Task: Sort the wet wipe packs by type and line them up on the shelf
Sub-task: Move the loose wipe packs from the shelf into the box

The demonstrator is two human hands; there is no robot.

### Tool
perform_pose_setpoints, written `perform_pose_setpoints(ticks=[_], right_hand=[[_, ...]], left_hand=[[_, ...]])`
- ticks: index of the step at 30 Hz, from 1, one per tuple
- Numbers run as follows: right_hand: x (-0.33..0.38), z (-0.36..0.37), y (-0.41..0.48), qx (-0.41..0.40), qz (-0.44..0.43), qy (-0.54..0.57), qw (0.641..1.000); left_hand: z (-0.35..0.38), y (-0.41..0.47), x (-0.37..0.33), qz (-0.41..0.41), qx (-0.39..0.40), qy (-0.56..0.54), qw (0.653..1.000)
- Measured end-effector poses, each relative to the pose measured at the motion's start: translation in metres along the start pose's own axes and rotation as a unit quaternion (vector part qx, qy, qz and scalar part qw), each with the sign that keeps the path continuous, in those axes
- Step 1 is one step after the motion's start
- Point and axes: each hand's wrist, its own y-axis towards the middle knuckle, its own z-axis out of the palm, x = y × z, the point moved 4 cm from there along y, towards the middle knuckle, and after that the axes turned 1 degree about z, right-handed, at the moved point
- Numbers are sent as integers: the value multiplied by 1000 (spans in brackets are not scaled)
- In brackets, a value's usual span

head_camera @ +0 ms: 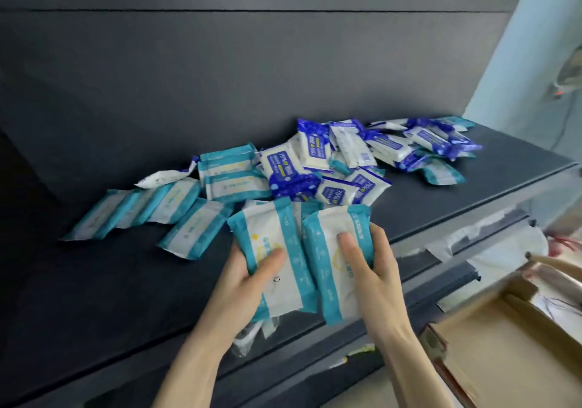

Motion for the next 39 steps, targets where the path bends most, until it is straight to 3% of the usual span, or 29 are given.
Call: perform_pose_setpoints(ticks=[7, 19, 23, 27, 30, 34, 39], right_hand=[[4, -145, -81, -135, 32, -24, 990], [13, -360, -204, -378, 47, -57, 923], [3, -414, -219, -391, 81, 4, 917], [3, -474, -230, -402, 82, -24, 912], [2, -526, -228, -394, 134, -51, 908], [-6, -581, -214, -382, 178, -4, 907], [-35, -644, -202, -460, 172, 22, 871]], left_hand=[[131, -64, 45, -87, 99, -23, 991], [348, -157, 106, -161, 302, 5, 940], [412, -161, 131, -155, 336, 50, 928], [475, -155, 163, -153, 381, 98, 906], [526, -146, 184, -155, 421, 116, 886], [588, -134, 216, -183, 467, 139, 854], [654, -130, 261, -231, 485, 149, 830]])
